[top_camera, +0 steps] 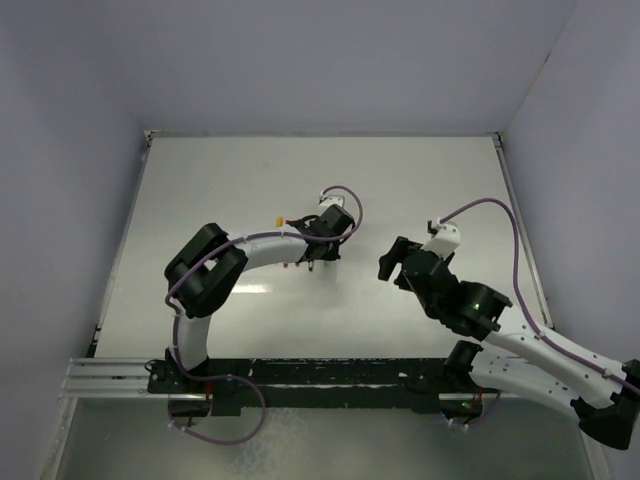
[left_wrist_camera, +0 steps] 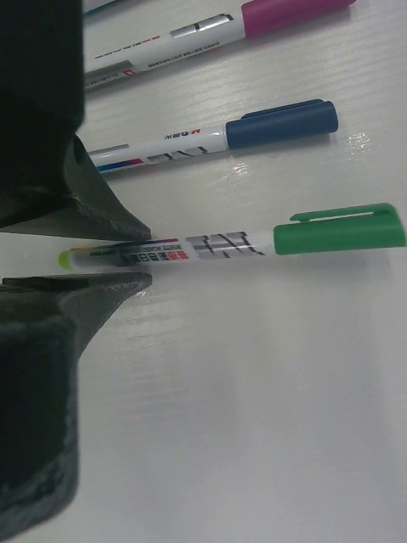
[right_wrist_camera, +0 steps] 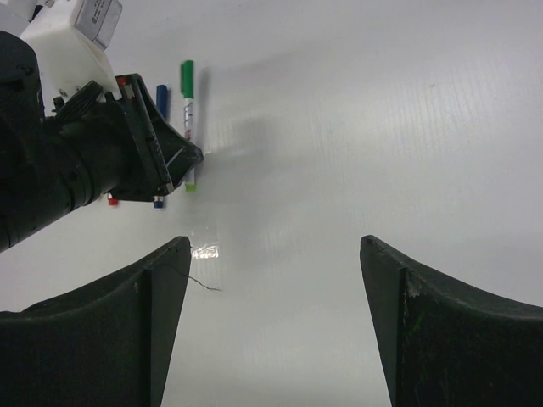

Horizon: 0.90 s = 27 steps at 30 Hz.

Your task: Insert the pens into the pen caps

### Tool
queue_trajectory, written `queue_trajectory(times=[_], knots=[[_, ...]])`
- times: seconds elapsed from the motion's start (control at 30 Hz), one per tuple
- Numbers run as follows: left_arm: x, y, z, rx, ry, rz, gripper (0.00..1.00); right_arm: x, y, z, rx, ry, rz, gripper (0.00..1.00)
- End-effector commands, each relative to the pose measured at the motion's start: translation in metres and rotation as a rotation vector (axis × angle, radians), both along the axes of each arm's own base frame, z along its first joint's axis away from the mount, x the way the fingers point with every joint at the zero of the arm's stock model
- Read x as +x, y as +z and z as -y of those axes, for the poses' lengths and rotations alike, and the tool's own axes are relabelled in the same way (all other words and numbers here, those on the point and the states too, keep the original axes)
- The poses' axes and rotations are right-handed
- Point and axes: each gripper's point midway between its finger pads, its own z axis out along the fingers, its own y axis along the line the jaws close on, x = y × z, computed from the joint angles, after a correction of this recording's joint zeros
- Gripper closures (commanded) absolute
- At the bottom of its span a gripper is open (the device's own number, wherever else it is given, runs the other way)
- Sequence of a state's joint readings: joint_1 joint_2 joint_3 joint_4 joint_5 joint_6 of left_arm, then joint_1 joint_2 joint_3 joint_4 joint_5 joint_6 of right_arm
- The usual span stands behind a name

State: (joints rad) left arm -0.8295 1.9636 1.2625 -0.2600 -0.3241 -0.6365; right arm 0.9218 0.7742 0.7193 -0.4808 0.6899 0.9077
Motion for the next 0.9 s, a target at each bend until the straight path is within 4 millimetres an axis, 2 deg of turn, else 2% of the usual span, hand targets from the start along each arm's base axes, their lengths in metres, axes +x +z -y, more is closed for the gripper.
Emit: queue_trajectory(times=[0.0,0.13,0.23,0.43,0.67,0.87], knots=[[0.005,0.001,0.002,-0.016,0.033,-0.01,0.74,0.003,-0.001,0.004,0.004,-0.035,0.01,0.17],[0.002,-0.002,0.001,-0.02,0.045,-0.022,0.68,0.003,-0.005,0.002,-0.003,-0.031,-0.001,0.17],[0.001,-0.001,0.001,-0.029,0.047,-0.024,0.67,0.002,-0.007,0.002,-0.007,-0.034,-0.009,0.17],[0.007,0.02,0.01,-0.07,0.023,0.013,0.64,0.003,-0.007,0.007,-0.01,-0.059,0.004,0.17],[0.014,0.079,0.017,-0.145,-0.014,0.108,0.62,0.004,-0.003,0.02,-0.02,-0.117,0.024,0.16],[0.004,0.149,0.013,-0.26,-0.079,0.237,0.59,0.0,-0.001,0.039,-0.061,-0.183,0.023,0.14]])
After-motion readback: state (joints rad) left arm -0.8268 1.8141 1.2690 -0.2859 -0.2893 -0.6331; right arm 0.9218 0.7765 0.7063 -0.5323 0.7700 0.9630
